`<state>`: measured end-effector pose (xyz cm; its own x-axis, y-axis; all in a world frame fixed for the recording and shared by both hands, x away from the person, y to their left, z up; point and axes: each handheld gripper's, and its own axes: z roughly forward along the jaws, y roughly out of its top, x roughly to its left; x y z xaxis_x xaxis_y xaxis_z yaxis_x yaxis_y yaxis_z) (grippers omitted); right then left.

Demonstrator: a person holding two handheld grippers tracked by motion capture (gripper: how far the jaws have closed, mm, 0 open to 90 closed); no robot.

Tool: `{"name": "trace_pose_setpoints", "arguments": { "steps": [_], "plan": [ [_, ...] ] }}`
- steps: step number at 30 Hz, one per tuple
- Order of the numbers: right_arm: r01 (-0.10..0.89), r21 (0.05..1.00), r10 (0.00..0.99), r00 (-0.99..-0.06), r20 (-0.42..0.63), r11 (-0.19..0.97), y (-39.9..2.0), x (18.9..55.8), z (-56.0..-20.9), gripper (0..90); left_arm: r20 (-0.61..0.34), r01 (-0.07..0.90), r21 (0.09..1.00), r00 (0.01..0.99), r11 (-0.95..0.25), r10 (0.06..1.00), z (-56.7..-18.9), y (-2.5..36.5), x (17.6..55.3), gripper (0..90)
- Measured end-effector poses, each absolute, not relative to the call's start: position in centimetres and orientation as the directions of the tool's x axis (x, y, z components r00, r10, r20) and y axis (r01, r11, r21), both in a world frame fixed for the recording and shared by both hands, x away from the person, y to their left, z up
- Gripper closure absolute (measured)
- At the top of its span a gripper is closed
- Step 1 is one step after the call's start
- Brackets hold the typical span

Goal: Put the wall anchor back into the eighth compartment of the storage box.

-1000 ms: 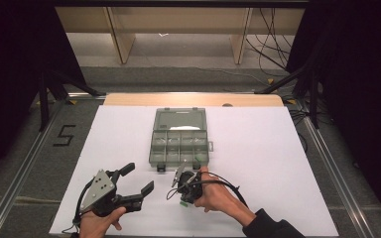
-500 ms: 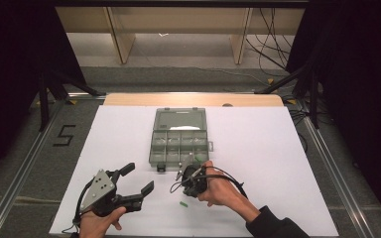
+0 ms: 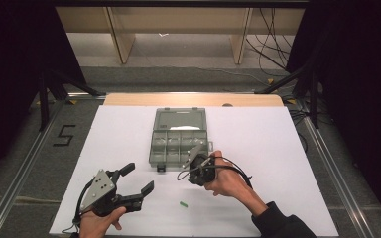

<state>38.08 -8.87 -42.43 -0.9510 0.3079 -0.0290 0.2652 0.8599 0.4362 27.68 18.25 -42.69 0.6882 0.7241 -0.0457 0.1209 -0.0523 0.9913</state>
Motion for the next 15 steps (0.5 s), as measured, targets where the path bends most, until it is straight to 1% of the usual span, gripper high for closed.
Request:
{"name": "trace_pose_setpoints", "arguments": {
  "steps": [14, 15],
  "plan": [
    [0.276, 0.487, 0.348, -0.935, -0.062, 0.829, -10.6, 39.2, -41.0, 84.4, -0.048, 0.126, 0.991, 0.686, -0.054, 0.726, -42.7, 18.2, 27.6, 15.9],
    [0.280, 0.488, 0.352, -0.934, -0.061, 0.827, -10.7, 39.3, -40.9, 84.4, -0.055, 0.118, 0.992, 0.692, -0.038, 0.720, -42.7, 18.2, 27.7, 15.9]
  ]
}}
